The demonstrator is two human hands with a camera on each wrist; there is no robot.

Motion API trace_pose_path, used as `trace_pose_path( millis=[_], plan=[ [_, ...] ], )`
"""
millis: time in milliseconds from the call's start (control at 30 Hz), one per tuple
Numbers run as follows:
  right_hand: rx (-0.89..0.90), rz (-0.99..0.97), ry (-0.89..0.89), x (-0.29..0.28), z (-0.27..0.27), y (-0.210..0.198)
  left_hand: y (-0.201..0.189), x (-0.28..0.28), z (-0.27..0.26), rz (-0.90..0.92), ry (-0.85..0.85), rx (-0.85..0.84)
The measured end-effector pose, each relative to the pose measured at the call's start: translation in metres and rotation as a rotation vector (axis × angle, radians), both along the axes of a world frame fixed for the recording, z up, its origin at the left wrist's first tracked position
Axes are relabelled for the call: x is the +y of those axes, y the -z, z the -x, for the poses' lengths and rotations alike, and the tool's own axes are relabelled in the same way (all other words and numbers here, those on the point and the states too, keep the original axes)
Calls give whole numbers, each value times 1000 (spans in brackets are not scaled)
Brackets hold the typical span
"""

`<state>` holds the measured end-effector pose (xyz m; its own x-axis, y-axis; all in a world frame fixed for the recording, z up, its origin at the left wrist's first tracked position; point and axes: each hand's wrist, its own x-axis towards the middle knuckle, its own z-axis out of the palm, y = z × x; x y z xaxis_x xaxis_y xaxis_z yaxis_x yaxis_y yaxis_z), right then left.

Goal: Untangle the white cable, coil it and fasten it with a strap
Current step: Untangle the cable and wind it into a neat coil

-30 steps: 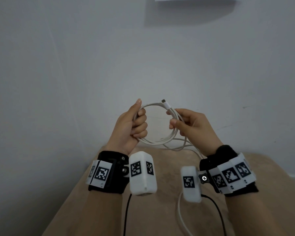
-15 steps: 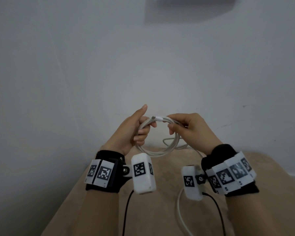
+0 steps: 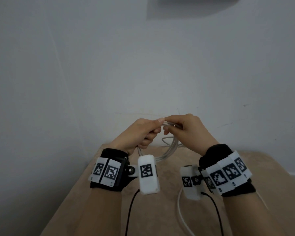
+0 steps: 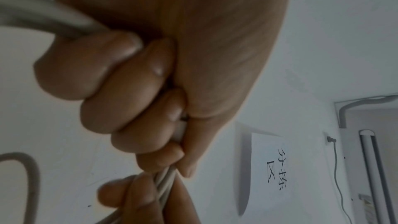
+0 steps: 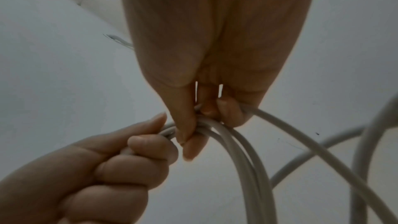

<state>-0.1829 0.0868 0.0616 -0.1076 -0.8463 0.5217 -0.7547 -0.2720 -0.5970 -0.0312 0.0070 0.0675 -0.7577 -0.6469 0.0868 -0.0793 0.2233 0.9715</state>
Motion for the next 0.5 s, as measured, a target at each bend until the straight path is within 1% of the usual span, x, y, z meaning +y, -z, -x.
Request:
trace_pose_path(
  millis=[133, 233, 367, 433, 500],
  plan=[
    [-221, 95, -18, 0, 4, 0, -1, -1, 0, -14, -23, 101],
    [-383, 108, -24, 2, 9, -1, -2, -4, -1, -105, -47, 248],
    [-482, 137, -3, 7, 17, -3, -4, -10, -6, -251, -57, 487],
    [-515, 150, 12, 9, 20, -3, -4, -13, -9, -287, -61, 543],
    [-534, 171, 25, 12, 25, -4, -4, -14, -11, -305, -61, 561]
  ],
)
